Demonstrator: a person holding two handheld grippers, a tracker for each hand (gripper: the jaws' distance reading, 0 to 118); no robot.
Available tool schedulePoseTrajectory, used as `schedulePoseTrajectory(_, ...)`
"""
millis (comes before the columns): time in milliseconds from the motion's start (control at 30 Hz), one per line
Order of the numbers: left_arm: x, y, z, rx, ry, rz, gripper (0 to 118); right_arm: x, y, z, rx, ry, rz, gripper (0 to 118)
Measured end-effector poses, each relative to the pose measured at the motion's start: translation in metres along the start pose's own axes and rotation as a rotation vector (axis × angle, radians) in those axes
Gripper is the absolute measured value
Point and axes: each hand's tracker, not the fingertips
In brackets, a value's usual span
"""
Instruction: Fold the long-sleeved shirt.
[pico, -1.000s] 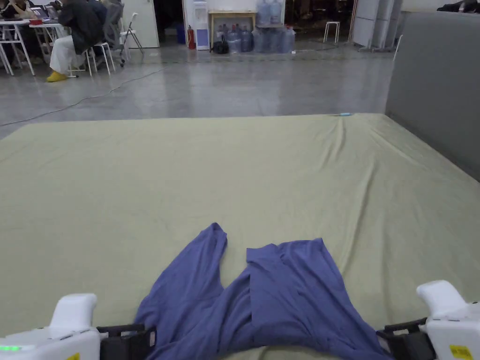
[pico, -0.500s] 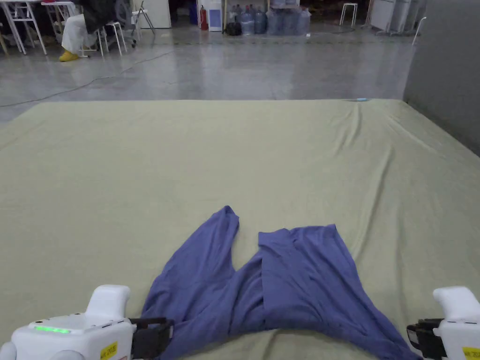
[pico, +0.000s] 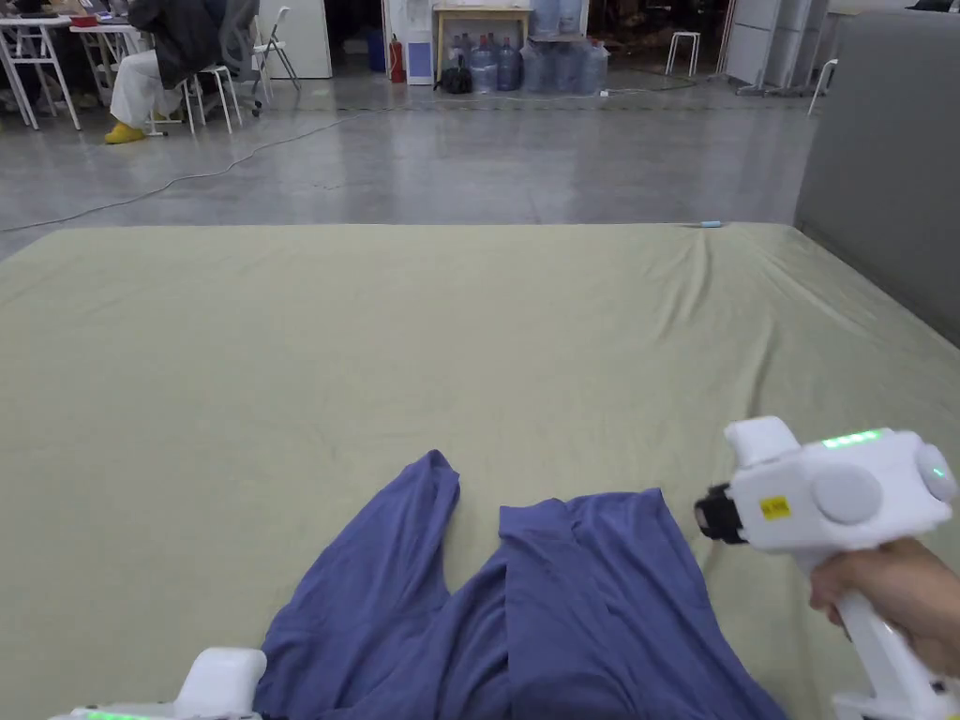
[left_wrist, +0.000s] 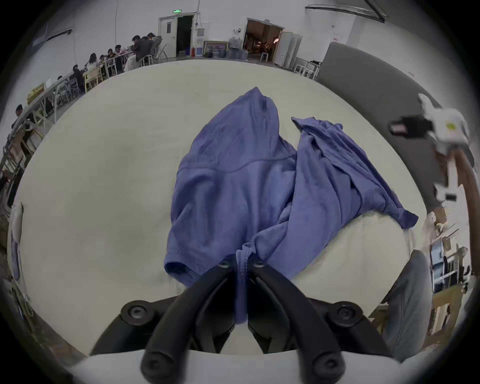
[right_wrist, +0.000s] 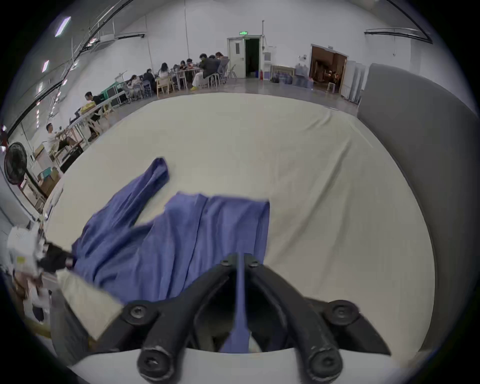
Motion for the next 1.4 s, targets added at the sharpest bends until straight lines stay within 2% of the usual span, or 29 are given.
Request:
schedulePoseTrajectory(33, 0.002, 0.001, 0.003, 0.008, -0.006, -0.002, 0, 0.004, 0.017, -0.018, -0.008, 0.000, 0.000, 23)
schedulePoseTrajectory(100, 0.005, 0.000, 0.008, 0.018, -0.015, 0.009, 0, 0.007, 0.042, -0.060, -0.050, -0.013, -0.019, 76)
schedulePoseTrajectory(133, -0.004, 0.002, 0.006, 0.023, -0.025, 0.019, 0, 0.010, 0.052, -0.077, -0.082, -0.030, -0.026, 77)
schedulePoseTrajectory(300, -0.013, 0.003, 0.002, 0.022, -0.032, 0.036, 0, 0.010, 0.067, -0.142, -0.196, -0.065, -0.067, 77)
schedulePoseTrajectory(367, -0.014, 0.003, 0.000, 0.019, -0.038, 0.037, 0, 0.008, 0.062, -0.160, -0.258, -0.066, -0.079, 72)
schedulePoseTrajectory(433, -0.017, 0.005, -0.004, 0.016, -0.040, 0.042, 0, 0.002, 0.052, -0.173, -0.352, -0.070, -0.066, 41)
schedulePoseTrajectory(467, -0.017, 0.005, -0.005, 0.013, -0.041, 0.045, 0, -0.002, 0.045, -0.179, -0.405, -0.070, -0.052, 32)
schedulePoseTrajectory(500, -0.018, 0.005, -0.006, 0.012, -0.042, 0.046, 0, -0.007, 0.042, -0.174, -0.334, -0.070, -0.041, 13)
schedulePoseTrajectory(533, -0.017, 0.006, -0.005, 0.012, -0.041, 0.048, 0, -0.011, 0.045, -0.167, -0.309, -0.079, -0.028, 0)
schedulePoseTrajectory(567, -0.017, 0.006, -0.005, 0.015, -0.036, 0.054, 0, -0.014, 0.047, -0.162, -0.308, -0.062, -0.032, 0)
schedulePoseTrajectory(633, -0.019, 0.010, -0.003, 0.050, -0.020, 0.073, 0, -0.019, 0.047, -0.147, -0.234, -0.106, 0.006, 0)
schedulePoseTrajectory(700, -0.023, 0.020, 0.006, 0.131, -0.005, 0.096, 0, -0.019, 0.049, -0.120, -0.157, -0.094, -0.004, 0)
schedulePoseTrajectory(833, -0.035, 0.063, 0.039, 0.251, 0.026, 0.107, 0, -0.010, 0.075, -0.035, 0.018, -0.025, -0.024, 0)
schedulePoseTrajectory(1033, -0.019, 0.155, 0.115, 0.493, 0.025, 0.089, 0, -0.003, 0.127, 0.101, 0.249, -0.045, 0.012, 0)
schedulePoseTrajectory(1133, -0.006, 0.210, 0.156, 0.605, 0.045, 0.067, 0, -0.001, 0.159, 0.157, 0.351, -0.063, 0.025, 0)
schedulePoseTrajectory(1267, -0.004, 0.287, 0.204, 0.740, 0.070, 0.097, 0, 0.004, 0.206, 0.221, 0.533, -0.147, 0.038, 0)
schedulePoseTrajectory(1400, -0.006, 0.362, 0.248, 0.780, 0.070, 0.133, 0, 0.017, 0.258, 0.264, 0.599, -0.207, -0.024, 0)
